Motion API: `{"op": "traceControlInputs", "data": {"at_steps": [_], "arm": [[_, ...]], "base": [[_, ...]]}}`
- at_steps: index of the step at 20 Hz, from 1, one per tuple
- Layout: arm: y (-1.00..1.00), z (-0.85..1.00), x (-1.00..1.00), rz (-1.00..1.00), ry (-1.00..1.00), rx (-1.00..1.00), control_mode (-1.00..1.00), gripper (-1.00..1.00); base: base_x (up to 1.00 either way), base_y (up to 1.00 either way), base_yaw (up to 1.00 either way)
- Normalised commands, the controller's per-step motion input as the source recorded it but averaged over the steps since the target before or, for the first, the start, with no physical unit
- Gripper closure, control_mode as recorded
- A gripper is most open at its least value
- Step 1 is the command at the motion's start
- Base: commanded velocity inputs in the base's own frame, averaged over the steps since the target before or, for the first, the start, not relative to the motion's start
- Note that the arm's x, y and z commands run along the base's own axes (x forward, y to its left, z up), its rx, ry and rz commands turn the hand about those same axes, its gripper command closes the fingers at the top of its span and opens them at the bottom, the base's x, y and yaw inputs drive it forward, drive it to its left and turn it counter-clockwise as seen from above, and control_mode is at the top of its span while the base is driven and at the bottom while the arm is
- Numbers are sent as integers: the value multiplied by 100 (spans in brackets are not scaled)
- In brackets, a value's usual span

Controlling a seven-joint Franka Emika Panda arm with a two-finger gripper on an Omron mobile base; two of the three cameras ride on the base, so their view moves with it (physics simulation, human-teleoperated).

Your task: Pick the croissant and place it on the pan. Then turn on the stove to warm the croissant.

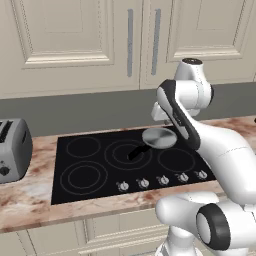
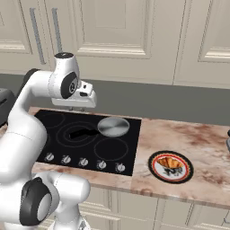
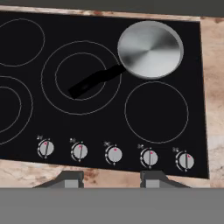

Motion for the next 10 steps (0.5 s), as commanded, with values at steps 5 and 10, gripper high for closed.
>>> {"op": "traceControlInputs", "data": {"at_steps": [5,10], "arm": [[-9,0,-9,0,0,0,-100,-100],[-23,-1,-19,0,0,0,-100,-100]], "base": [[0,0,0],[0,0,0]]}}
